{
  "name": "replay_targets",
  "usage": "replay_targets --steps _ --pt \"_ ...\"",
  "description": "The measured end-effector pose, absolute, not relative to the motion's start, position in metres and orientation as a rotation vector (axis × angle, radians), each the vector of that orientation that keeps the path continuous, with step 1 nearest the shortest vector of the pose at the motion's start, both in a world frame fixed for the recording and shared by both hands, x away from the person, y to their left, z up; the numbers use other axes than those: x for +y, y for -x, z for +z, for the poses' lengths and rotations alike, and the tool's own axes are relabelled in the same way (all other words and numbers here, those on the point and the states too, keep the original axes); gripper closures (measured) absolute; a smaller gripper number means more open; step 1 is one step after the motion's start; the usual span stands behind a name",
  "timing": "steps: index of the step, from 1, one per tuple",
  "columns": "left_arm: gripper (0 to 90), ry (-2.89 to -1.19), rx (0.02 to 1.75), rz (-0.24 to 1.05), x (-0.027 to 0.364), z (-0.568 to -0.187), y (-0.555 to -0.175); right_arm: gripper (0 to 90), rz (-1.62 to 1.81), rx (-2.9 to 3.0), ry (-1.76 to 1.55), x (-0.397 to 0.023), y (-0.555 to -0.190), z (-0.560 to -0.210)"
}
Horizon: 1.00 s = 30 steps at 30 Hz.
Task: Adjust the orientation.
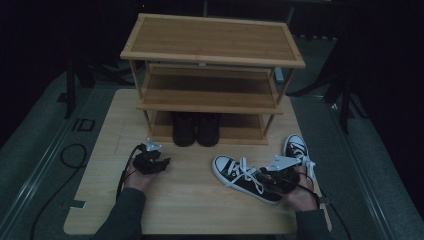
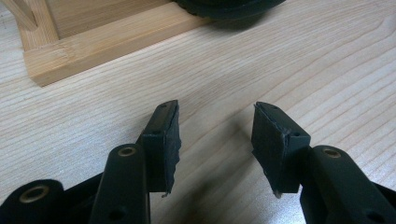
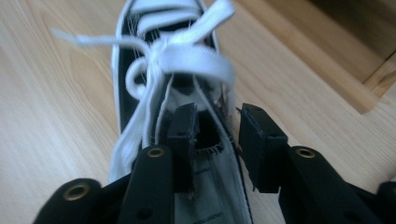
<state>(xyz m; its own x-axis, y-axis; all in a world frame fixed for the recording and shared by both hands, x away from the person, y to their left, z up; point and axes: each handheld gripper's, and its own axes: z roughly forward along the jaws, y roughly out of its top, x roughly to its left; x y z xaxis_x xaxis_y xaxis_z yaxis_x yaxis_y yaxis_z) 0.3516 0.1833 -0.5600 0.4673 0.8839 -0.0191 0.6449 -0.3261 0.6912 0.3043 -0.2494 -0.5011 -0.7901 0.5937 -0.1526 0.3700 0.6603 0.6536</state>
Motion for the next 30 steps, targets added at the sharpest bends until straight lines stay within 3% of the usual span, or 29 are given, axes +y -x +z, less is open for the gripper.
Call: replay_targets --steps 6,8,30 --pt "51.7 -2.081 1.264 0.483 0.183 -0.560 -0.352 78.5 0.797 2.521 -0.745 -0.238 -0.310 -0.506" --pt "51.7 -2.081 1.263 0.482 0.184 -0.560 -0.352 86.1 0.796 2.515 -0.748 -0.236 -0.311 -0.505" --pt "51.8 -2.077 1.263 0.474 0.184 -0.560 -0.352 87.6 0.813 2.432 -1.015 -0.260 -0.301 -0.503"
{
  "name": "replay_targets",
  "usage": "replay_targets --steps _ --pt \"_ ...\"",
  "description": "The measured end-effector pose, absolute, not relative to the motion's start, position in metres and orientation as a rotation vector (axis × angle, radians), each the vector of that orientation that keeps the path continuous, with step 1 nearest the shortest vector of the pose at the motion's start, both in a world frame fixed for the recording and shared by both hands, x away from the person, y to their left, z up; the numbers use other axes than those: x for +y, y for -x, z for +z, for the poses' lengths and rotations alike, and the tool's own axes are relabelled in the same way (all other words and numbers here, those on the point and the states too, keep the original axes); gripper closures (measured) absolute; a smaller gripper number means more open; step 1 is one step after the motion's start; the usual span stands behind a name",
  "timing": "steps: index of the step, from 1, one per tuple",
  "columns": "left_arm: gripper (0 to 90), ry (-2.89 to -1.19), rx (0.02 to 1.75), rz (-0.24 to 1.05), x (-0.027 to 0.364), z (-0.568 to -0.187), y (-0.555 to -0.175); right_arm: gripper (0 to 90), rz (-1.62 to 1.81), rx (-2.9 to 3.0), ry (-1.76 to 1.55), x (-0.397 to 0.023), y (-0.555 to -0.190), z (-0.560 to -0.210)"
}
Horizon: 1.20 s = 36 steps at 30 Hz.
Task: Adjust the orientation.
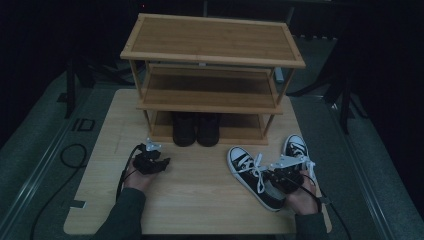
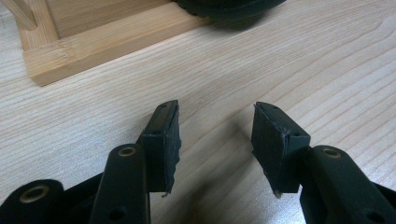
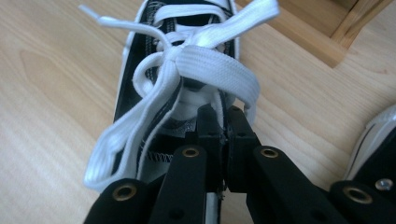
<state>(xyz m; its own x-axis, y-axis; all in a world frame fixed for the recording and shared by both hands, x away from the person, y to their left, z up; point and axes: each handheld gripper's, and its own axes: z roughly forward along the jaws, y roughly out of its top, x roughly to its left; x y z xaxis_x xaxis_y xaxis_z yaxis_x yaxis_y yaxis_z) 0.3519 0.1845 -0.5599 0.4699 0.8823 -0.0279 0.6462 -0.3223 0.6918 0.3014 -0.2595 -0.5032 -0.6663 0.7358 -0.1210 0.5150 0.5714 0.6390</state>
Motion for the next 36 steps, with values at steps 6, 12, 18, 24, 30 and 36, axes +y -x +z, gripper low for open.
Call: replay_targets --steps 6,12,18,24,30,36 --pt "51.8 -2.076 1.261 0.471 0.184 -0.560 -0.352 71.4 0.894 2.410 -0.988 -0.266 -0.300 -0.495" --pt "51.8 -2.078 1.257 0.473 0.184 -0.560 -0.353 64.2 0.981 2.350 -1.016 -0.275 -0.303 -0.482" --pt "51.8 -2.078 1.259 0.474 0.184 -0.560 -0.352 64.1 1.048 2.285 -1.044 -0.284 -0.301 -0.474" --pt "51.8 -2.078 1.259 0.477 0.184 -0.560 -0.352 64.6 0.951 2.234 -1.092 -0.292 -0.303 -0.471" --pt "51.8 -2.077 1.259 0.475 0.184 -0.560 -0.352 64.6 0.861 2.185 -1.156 -0.298 -0.304 -0.476" --pt "51.8 -2.076 1.261 0.476 0.184 -0.560 -0.352 64.5 0.832 2.158 -1.201 -0.308 -0.301 -0.478"
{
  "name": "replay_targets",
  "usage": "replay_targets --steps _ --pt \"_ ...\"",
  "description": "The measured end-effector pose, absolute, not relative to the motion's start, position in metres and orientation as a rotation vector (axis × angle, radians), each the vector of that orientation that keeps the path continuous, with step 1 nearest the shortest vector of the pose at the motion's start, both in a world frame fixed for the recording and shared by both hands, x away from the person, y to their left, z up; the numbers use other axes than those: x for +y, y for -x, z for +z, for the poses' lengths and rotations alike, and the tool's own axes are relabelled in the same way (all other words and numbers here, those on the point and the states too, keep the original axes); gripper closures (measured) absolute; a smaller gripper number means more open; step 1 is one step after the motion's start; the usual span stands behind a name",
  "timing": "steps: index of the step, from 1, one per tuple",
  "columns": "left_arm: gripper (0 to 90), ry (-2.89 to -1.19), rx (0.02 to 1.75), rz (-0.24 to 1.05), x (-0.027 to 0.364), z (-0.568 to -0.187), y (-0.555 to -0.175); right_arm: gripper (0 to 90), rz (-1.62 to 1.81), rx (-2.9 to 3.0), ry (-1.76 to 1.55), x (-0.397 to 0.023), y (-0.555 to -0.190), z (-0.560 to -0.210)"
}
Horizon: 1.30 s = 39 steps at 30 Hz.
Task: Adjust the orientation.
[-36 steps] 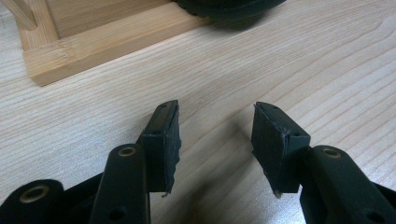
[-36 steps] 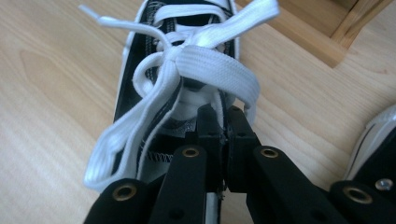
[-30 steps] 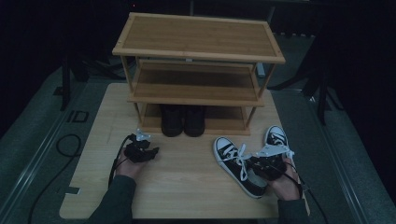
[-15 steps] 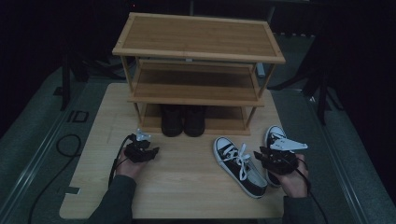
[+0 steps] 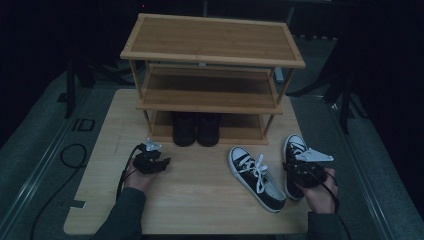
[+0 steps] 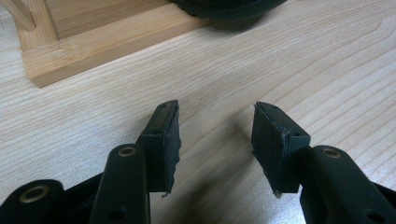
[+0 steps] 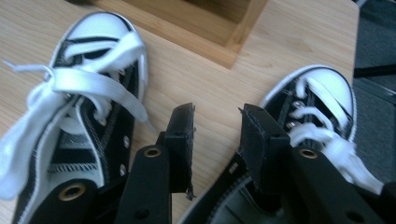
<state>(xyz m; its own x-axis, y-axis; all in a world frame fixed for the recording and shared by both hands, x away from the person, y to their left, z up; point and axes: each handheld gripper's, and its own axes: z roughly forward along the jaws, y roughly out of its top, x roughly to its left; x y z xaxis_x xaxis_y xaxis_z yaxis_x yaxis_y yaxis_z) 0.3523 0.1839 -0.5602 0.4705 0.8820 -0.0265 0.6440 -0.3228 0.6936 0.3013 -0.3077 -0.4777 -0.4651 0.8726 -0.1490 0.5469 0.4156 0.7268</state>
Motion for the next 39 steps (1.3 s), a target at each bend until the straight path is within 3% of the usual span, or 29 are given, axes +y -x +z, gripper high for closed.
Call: replay_targets --steps 39 --pt "51.7 -2.075 1.260 0.479 0.183 -0.560 -0.353 61.6 0.746 2.052 -1.444 -0.329 -0.304 -0.489"
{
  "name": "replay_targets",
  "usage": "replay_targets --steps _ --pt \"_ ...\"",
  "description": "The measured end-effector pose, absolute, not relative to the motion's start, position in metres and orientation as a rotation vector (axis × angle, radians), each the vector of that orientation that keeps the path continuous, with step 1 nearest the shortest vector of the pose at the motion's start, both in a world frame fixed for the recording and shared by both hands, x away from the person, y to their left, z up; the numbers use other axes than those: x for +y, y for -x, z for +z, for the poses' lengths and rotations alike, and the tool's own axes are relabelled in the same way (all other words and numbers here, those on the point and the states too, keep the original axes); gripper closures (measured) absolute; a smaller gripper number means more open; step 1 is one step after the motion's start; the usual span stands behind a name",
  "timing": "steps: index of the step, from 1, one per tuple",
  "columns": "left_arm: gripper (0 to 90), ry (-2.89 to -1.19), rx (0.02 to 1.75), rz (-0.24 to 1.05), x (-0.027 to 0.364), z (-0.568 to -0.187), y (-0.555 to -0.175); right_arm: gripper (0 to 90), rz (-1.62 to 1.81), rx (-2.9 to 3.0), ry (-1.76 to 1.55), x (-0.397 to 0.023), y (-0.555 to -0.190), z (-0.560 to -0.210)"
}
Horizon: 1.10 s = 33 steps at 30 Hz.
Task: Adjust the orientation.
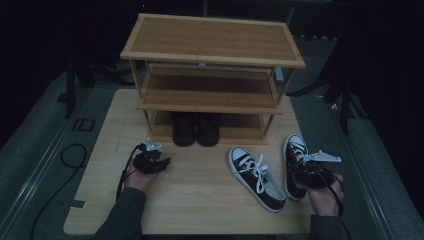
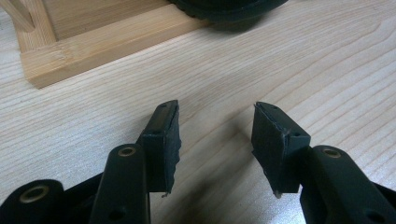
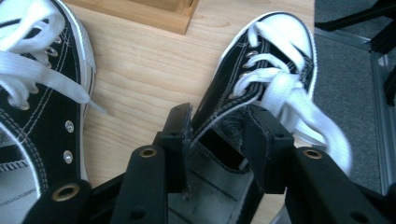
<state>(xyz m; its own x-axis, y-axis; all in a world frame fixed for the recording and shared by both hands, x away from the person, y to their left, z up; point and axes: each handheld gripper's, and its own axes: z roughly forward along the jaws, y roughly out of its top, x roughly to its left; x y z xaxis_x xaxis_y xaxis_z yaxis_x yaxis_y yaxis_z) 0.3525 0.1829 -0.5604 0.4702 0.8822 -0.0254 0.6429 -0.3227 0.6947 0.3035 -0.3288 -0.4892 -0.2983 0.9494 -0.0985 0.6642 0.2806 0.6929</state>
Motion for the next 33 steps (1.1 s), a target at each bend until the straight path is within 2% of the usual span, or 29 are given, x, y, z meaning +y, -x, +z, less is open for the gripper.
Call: replay_targets --steps 4,10,12,15,18,33 --pt "51.7 -2.075 1.260 0.476 0.183 -0.560 -0.353 58.1 0.750 2.033 -1.481 -0.326 -0.312 -0.494" --pt "51.8 -2.076 1.259 0.476 0.183 -0.560 -0.353 61.8 0.726 2.026 -1.515 -0.325 -0.325 -0.498" --pt "51.7 -2.076 1.258 0.476 0.183 -0.560 -0.353 66.7 0.725 2.025 -1.523 -0.326 -0.328 -0.499" --pt "51.8 -2.075 1.259 0.475 0.183 -0.560 -0.353 79.4 0.739 2.035 -1.541 -0.330 -0.329 -0.499" --pt "51.7 -2.073 1.259 0.471 0.183 -0.560 -0.353 84.0 0.726 2.037 -1.520 -0.329 -0.327 -0.500" --pt "51.7 -2.074 1.260 0.473 0.183 -0.560 -0.353 86.4 0.809 2.031 -1.422 -0.319 -0.311 -0.494"
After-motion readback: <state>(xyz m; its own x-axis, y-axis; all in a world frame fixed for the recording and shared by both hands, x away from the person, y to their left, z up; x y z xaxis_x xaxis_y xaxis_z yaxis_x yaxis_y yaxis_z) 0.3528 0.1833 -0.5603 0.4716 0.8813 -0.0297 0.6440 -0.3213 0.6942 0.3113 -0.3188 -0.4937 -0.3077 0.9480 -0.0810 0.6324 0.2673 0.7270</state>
